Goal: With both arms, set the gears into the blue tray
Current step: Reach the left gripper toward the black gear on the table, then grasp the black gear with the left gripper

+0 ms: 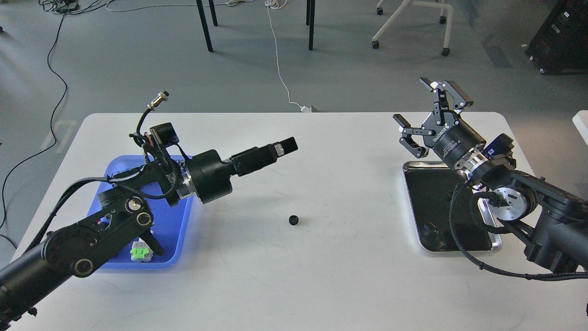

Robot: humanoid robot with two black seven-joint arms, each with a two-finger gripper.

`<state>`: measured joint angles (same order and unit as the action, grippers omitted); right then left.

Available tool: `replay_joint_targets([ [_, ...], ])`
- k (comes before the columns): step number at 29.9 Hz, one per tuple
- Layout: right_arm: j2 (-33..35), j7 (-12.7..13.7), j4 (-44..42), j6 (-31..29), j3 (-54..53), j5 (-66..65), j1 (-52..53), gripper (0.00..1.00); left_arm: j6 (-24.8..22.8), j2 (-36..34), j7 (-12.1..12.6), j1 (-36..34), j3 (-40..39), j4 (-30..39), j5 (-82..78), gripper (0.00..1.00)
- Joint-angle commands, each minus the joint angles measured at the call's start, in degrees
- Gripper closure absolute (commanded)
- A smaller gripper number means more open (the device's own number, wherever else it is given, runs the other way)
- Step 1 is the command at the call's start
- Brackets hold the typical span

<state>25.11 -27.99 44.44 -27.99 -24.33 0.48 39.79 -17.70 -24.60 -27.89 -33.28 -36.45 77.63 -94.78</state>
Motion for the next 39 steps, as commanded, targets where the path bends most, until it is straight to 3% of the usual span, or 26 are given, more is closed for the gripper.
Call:
replay_joint_targets([
  [1,0.2,-0.01,-0.23,-0.01,-3.08,0.13,-3.92,0.04,0.38,0.17,-0.11,-6.78,8.04,-0.99,-16.01,0.02],
  [5,0.73,-0.01,-0.05,-0.01,-4.32,0.13,-5.51,0.04,0.3,1.48,-0.11,-11.53,12.18,-4.76,-29.38,0.03],
  [12,1.88,-0.01,0.21,-0.01,-4.67,0.13,-6.22,0.04,0.38,5.44,-0.11,-16.81,20.53,-13.12,-30.22,0.04],
  [33,2.4,-0.01,0.3,-0.01,-4.76,0.13,-6.39,0.04,0.38,10.72,-0.11,-17.08,27.66,-23.75,-30.22,0.23],
  [39,2.49,-0.01,0.3,-0.01,-4.76,0.13,-6.39,0.04,0.38,11.33,-0.11,-17.08,27.75,-24.46,-30.22,0.32],
])
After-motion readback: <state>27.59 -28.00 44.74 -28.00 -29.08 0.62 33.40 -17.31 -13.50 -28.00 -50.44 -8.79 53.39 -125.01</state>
